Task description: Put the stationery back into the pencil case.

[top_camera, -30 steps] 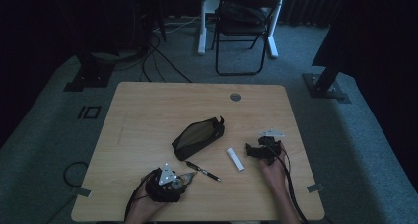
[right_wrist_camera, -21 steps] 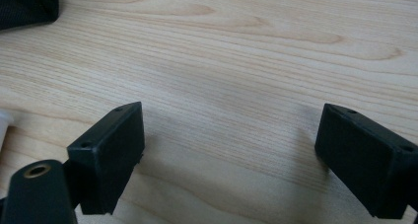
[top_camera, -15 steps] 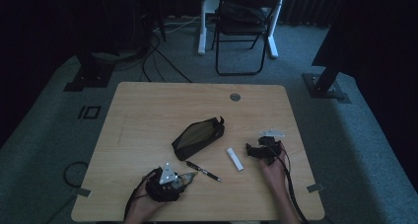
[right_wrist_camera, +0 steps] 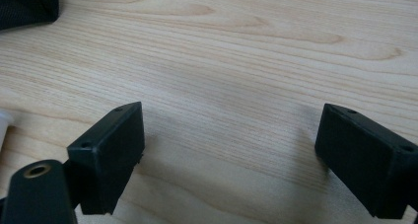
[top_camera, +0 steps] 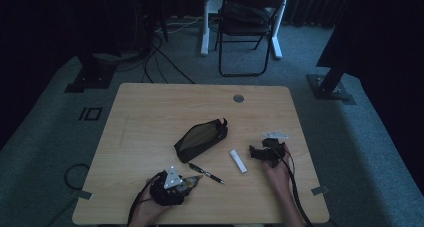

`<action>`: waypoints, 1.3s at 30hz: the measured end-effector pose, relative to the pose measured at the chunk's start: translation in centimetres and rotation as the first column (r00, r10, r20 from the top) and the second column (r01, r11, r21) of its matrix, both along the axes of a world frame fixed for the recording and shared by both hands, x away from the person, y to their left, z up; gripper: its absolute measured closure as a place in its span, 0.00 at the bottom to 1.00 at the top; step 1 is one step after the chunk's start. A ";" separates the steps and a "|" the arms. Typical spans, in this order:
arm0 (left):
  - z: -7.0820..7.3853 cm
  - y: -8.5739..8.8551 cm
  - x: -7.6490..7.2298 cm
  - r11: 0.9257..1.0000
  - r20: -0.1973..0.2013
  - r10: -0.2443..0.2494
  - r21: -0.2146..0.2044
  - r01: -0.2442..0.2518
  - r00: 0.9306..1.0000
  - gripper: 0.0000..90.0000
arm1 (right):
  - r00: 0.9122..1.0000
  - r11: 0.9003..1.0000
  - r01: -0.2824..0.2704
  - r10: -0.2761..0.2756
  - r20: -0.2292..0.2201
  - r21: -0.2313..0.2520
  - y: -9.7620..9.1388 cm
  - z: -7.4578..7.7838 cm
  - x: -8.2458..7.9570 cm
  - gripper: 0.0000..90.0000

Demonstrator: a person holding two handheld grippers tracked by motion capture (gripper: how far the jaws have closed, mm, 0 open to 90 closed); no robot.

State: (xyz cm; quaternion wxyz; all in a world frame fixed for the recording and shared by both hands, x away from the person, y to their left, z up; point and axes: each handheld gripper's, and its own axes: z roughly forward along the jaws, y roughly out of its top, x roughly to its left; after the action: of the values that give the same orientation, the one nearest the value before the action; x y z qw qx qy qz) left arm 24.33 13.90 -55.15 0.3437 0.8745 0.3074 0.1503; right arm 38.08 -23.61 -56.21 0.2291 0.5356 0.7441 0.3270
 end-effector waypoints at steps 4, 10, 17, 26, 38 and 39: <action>0.3 0.0 -0.1 1.000 -0.002 -0.009 -0.012 0.009 1.000 0.46 | 1.000 1.000 0.000 0.000 0.000 0.000 0.0 0.0 0.0 0.13; 0.6 0.2 -0.1 1.000 0.004 -0.004 -0.026 0.004 1.000 0.46 | 1.000 1.000 0.000 0.000 0.000 0.000 0.0 0.0 0.0 0.13; 1.5 0.5 -0.2 0.998 0.027 0.012 -0.064 -0.010 1.000 0.46 | 1.000 1.000 0.000 0.000 0.000 0.000 0.0 0.0 0.0 0.13; 2.3 0.9 -0.3 0.996 0.038 0.019 -0.088 -0.016 0.999 0.46 | 1.000 1.000 0.000 0.000 0.000 0.000 0.0 0.0 0.0 0.13; 3.8 1.1 -0.3 0.995 0.075 0.018 -0.103 -0.010 0.997 0.46 | 1.000 1.000 0.000 0.000 0.000 0.000 0.0 0.0 0.0 0.13; 4.0 1.1 -0.3 0.995 0.078 0.017 -0.102 -0.009 0.997 0.46 | 1.000 1.000 0.000 0.000 0.000 0.000 0.0 0.0 0.0 0.13</action>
State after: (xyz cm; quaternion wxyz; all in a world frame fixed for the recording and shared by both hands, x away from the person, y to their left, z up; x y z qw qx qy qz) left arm 24.00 15.01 -51.16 0.3986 0.8474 0.3063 0.1712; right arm 38.08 -23.61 -56.21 0.2290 0.5357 0.7440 0.3271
